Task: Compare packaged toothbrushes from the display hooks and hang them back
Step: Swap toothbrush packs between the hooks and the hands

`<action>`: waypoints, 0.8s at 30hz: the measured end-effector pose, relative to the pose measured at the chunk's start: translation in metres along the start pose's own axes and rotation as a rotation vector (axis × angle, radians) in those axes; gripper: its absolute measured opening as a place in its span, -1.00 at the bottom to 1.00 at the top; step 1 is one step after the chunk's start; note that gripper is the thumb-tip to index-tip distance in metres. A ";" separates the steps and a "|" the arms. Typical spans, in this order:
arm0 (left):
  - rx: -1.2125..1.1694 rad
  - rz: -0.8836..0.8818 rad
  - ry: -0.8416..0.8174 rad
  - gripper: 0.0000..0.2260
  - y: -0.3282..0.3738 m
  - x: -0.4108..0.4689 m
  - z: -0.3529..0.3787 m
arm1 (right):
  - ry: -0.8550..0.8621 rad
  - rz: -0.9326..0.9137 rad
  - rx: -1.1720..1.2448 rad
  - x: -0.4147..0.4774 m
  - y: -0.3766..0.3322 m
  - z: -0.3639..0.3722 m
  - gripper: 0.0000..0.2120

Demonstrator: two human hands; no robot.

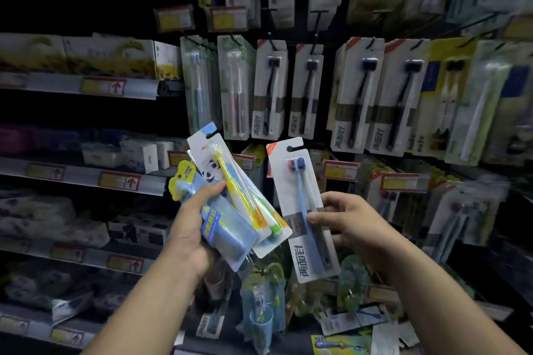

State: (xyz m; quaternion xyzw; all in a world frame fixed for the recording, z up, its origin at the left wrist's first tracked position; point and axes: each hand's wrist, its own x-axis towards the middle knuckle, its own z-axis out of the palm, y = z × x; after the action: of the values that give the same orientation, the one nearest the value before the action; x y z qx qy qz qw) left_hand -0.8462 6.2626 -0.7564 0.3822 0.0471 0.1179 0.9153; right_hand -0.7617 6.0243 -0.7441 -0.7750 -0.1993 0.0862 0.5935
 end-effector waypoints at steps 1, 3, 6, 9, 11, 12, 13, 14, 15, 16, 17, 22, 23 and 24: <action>-0.004 0.007 -0.008 -0.65 0.002 0.003 0.002 | 0.013 -0.014 0.008 0.003 -0.005 -0.002 -0.87; -0.021 0.029 -0.020 -0.68 0.006 0.009 0.006 | 0.042 -0.039 0.045 0.009 -0.015 -0.005 -0.84; -0.043 0.059 -0.048 -0.79 0.011 0.019 0.012 | 0.064 -0.076 0.084 0.023 -0.028 -0.006 -0.82; -0.044 0.094 -0.046 -0.90 0.014 0.032 0.010 | 0.078 -0.107 0.065 0.041 -0.038 -0.004 -0.83; -0.032 0.103 -0.039 -0.83 0.018 0.040 0.006 | 0.078 -0.129 0.034 0.055 -0.046 0.000 -0.85; -0.031 0.112 -0.043 -0.79 0.020 0.044 0.003 | 0.077 -0.142 0.013 0.060 -0.051 0.002 -0.86; -0.044 0.119 -0.046 -0.75 0.022 0.047 0.000 | 0.077 -0.156 -0.008 0.067 -0.056 0.005 -0.86; -0.062 0.126 -0.048 -0.74 0.023 0.049 -0.002 | 0.078 -0.169 -0.027 0.072 -0.062 0.007 -0.87; -0.080 0.125 -0.037 -0.74 0.024 0.050 -0.004 | 0.083 -0.181 -0.042 0.078 -0.067 0.010 -0.88; -0.105 0.126 -0.033 -0.76 0.025 0.051 -0.006 | 0.088 -0.191 -0.051 0.083 -0.073 0.013 -0.88; -0.114 0.127 -0.022 -0.81 0.026 0.052 -0.007 | 0.094 -0.199 -0.055 0.087 -0.076 0.016 -0.88; -0.165 0.135 0.042 -0.83 0.035 0.052 -0.008 | 0.129 -0.209 -0.076 0.100 -0.083 0.031 -0.91; -0.163 0.147 0.061 -0.82 0.036 0.050 -0.008 | 0.146 -0.203 -0.081 0.101 -0.083 0.033 -0.93; -0.160 0.158 0.059 -0.80 0.038 0.051 -0.011 | 0.167 -0.196 -0.090 0.101 -0.084 0.034 -0.94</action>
State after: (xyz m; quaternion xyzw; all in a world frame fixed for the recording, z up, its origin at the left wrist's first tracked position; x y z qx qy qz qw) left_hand -0.8059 6.3091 -0.7370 0.3066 0.0340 0.2043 0.9290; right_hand -0.6998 6.1142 -0.6635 -0.7822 -0.2276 -0.0459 0.5781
